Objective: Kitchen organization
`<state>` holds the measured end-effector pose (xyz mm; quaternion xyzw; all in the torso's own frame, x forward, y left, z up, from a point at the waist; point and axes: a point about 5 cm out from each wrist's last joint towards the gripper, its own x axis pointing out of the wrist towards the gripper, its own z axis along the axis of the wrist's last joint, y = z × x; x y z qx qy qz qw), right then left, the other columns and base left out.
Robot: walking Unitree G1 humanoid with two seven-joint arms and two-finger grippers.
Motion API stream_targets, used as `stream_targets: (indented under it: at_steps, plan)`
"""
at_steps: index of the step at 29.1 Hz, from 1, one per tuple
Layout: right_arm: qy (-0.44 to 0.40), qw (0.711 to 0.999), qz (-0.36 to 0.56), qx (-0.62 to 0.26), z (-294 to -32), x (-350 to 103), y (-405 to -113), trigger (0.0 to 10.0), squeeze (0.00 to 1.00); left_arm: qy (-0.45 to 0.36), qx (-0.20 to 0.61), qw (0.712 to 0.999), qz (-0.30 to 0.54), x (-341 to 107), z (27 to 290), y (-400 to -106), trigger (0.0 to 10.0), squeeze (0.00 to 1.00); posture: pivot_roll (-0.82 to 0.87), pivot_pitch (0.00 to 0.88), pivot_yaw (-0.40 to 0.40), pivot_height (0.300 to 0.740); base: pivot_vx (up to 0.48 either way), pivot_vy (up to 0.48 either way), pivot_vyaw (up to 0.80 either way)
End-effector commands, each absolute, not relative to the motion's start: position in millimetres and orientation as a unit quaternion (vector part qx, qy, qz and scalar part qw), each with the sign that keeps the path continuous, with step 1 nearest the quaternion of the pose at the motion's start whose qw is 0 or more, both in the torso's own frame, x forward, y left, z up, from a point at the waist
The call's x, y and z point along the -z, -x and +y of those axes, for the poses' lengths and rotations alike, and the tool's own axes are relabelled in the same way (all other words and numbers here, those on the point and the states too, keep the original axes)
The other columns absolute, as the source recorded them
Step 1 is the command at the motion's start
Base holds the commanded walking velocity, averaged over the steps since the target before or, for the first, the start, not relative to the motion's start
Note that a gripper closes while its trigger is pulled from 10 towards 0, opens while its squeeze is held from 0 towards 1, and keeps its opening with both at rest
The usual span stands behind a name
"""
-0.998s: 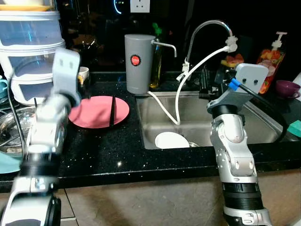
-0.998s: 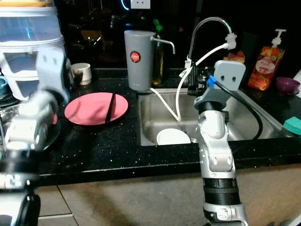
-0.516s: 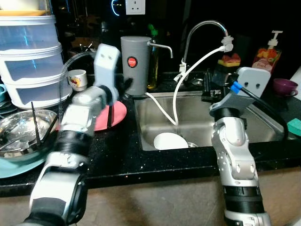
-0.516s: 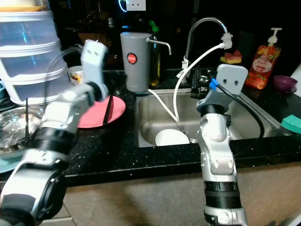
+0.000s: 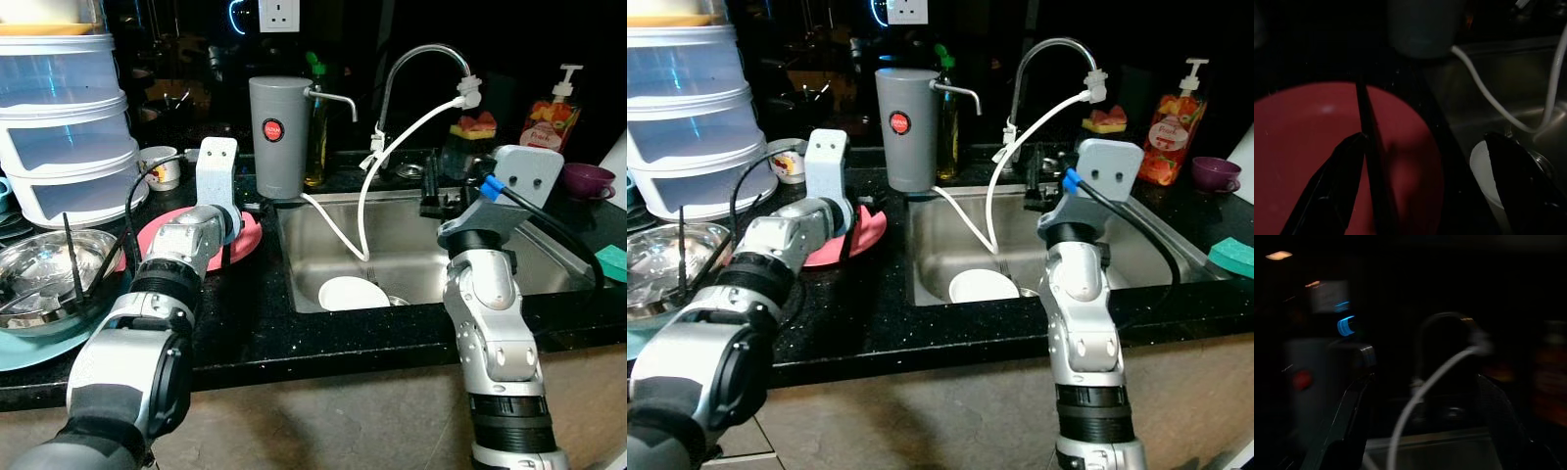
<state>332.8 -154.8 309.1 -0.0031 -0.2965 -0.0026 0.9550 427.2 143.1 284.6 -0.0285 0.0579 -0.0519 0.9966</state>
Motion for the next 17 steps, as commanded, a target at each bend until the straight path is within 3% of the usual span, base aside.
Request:
stream_targets:
  at_steps: [1, 2, 6, 12, 17]
  plan:
    - [0.023, 0.954, -0.291, -0.07, -137.9, -312.2, -329.9, 10.0, 0.0, 0.043, 0.037, 0.996, 0.072, -286.2, 149.5, -428.1, 10.0, 0.0, 0.07, 0.05, 0.012, 0.74, 0.0, 0.0, 0.0]
    - [0.047, 0.955, -0.268, -0.114, -128.3, -306.6, -330.0, 10.0, 0.0, 0.04, 0.033, 0.996, 0.077, -285.4, 152.4, -428.3, 10.0, 0.0, 0.07, 0.05, 0.012, 0.74, 0.0, 0.0, 0.0]
    - [0.066, 0.962, -0.217, -0.154, -118.3, -290.3, -332.9, 10.0, 0.0, 0.033, 0.017, 0.995, 0.089, -280.8, 161.3, -428.5, 10.0, 0.0, 0.07, 0.059, 0.019, 0.74, 0.0, 0.0, 0.0]
    - [0.046, 0.966, -0.202, -0.156, -113.3, -282.6, -330.7, 10.0, 0.0, 0.01, -0.016, 0.992, 0.124, -259.7, 185.2, -425.2, 10.0, 0.0, 0.07, 0.07, 0.028, 0.74, 0.0, 0.0, 0.0]
    - [0.044, 0.966, -0.202, -0.156, -114.1, -282.6, -329.9, 10.0, 0.0, 0.038, 0.0, 0.989, 0.145, -248.9, 185.2, -423.5, 10.0, 0.0, 0.07, 0.073, 0.026, 0.74, 0.0, 0.0, 0.0]
